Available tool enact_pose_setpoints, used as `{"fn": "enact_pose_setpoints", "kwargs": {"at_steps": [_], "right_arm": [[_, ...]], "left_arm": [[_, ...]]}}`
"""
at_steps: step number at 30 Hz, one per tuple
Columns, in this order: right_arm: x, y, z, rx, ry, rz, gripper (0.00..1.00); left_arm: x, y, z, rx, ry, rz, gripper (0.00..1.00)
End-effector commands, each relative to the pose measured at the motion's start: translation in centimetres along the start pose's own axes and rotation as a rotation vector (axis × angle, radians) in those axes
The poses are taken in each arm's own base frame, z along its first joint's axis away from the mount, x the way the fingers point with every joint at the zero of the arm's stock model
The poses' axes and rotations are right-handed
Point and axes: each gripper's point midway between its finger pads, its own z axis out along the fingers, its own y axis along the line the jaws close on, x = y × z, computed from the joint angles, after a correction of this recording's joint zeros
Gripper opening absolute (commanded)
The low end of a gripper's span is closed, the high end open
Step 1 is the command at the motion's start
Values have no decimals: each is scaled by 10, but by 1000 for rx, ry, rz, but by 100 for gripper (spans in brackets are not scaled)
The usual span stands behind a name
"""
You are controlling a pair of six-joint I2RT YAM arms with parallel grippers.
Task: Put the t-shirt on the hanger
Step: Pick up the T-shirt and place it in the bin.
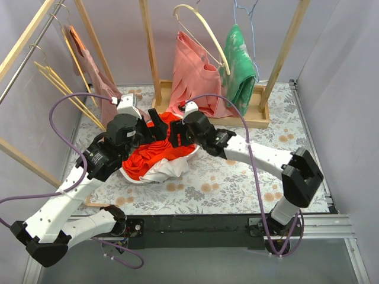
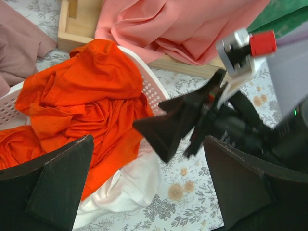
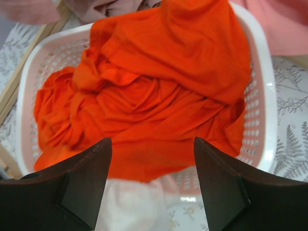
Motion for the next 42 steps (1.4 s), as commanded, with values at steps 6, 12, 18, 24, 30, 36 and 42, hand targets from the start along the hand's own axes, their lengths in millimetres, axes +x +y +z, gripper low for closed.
{"fn": "enact_pose_setpoints", "kwargs": {"at_steps": [6,12,18,24,30,36,42], "right_arm": [[-48,-10,80,17,-72,-37,79],[-20,-16,123,27,-21,-37,79],[29,-32,142,57,76,-37,65],[9,-33,101,81,27,-16,1],[-34,-30,30,89,-92,3,1],[-92,-11,-26,43,-225,1,1],[-172,14,-88,-8,-422,-4,1]], "left_arm": [[16,23,-1,-95,35,4,98],[29,28,-2,-98,68,-7,98],[39,36,0,-125,81,-5,98],[48,44,3,-155,81,-30,98],[54,48,8,-170,87,-39,98],[55,56,14,-226,66,-72,98],[56,82,18,-358,44,-121,98]]}}
